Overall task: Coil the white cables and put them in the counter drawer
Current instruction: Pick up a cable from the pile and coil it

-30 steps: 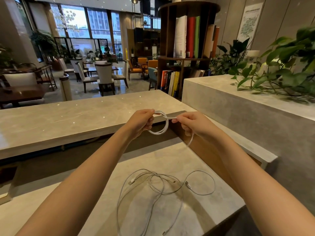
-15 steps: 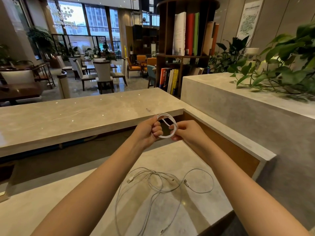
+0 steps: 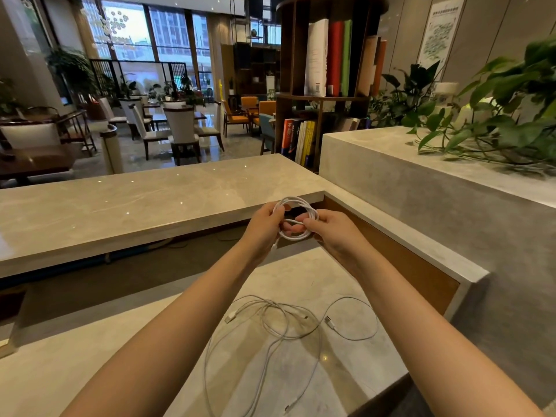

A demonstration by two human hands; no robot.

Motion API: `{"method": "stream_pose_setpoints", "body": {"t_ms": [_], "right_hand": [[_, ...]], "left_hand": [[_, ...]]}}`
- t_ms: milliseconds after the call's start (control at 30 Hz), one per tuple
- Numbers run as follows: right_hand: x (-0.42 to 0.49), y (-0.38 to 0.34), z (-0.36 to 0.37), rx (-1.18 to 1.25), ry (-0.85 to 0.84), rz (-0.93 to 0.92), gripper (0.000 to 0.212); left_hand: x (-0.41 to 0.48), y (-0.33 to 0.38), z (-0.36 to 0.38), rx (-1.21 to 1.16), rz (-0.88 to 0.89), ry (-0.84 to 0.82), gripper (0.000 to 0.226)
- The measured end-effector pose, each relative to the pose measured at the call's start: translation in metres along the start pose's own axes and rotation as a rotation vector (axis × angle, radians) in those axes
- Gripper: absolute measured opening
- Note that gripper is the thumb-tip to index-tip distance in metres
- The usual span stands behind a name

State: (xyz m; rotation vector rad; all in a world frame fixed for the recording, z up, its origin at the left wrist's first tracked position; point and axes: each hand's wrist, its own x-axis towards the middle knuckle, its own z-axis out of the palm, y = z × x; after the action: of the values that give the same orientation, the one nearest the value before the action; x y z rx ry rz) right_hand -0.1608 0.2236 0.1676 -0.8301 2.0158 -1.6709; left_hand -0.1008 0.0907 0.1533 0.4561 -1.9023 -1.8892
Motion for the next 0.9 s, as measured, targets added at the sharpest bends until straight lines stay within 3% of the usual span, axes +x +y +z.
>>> {"method": "stream_pose_setpoints", "body": {"t_ms": [133,367,433,500,667,900], "right_hand": [[0.001,0.001,0.003,0.156,-0.071,0.063,0.024],[0.004,0.006,0.002,0.280,-0.047,0.190,0.016],[0.006,0.008,0.005,0.236,0.012,0.210,0.013],[0.010,0.013,0.005,0.059,0.096,0.172,0.012],[0.018,0.019,0.002,-0.370,0.189,-0.169,0.028],[0.023,0.014,0.000,-0.325,0.049,-0.186,0.020]], "left_hand": [[0.002,-0.002,0.002,-0.014,0.014,0.078,0.024],[-0.002,0.000,0.004,-0.779,-0.171,0.014,0.020],[-0.003,0.003,0.006,-0.898,-0.204,-0.037,0.020],[-0.004,0.006,0.008,-0.912,-0.214,-0.083,0.021],[-0.004,0.009,0.000,-0.884,-0.285,-0.221,0.023],[-0.010,0.016,-0.012,-0.804,-0.290,-0.312,0.024]]}}
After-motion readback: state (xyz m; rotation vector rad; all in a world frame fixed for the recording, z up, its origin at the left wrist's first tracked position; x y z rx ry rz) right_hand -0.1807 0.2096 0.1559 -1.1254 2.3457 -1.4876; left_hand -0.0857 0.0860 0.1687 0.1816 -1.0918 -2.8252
